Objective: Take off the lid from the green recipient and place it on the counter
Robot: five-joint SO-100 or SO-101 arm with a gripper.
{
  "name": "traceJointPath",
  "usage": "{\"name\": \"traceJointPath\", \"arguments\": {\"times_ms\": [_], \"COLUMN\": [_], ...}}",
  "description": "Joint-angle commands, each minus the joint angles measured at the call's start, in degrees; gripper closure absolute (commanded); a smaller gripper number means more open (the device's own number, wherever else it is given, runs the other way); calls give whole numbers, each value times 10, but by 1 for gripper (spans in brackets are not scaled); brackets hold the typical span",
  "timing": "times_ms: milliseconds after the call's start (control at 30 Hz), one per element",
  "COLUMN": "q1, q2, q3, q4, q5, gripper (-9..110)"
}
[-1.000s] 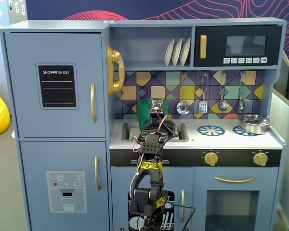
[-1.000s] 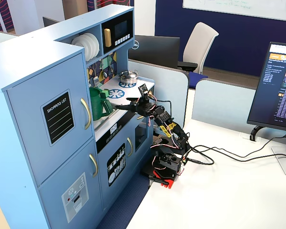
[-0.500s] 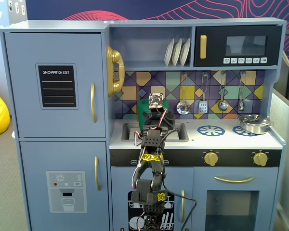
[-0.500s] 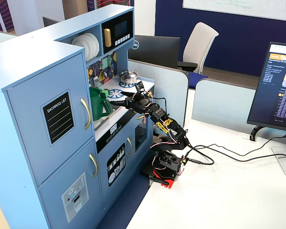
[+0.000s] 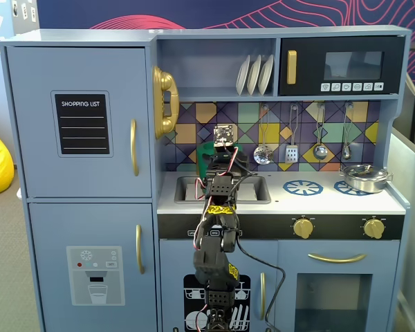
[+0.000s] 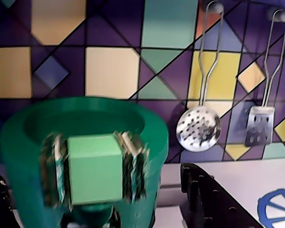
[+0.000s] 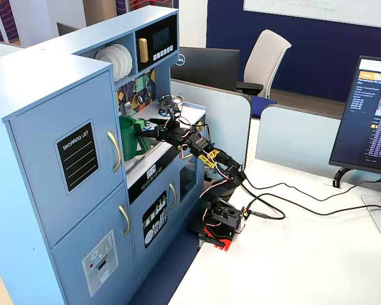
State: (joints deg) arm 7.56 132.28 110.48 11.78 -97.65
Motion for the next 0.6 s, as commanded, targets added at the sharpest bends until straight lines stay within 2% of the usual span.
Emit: {"name": "traceJointPath", "arguments": {"times_ms": [0,433,567], "q1": [-15,-25,-26], "q2": [-20,-93,-101], "q3": [-55,-116,-115], "q4": [-24,-31,-41], "q5": [-11,-11,-7], "gripper": [61,62,67]}}
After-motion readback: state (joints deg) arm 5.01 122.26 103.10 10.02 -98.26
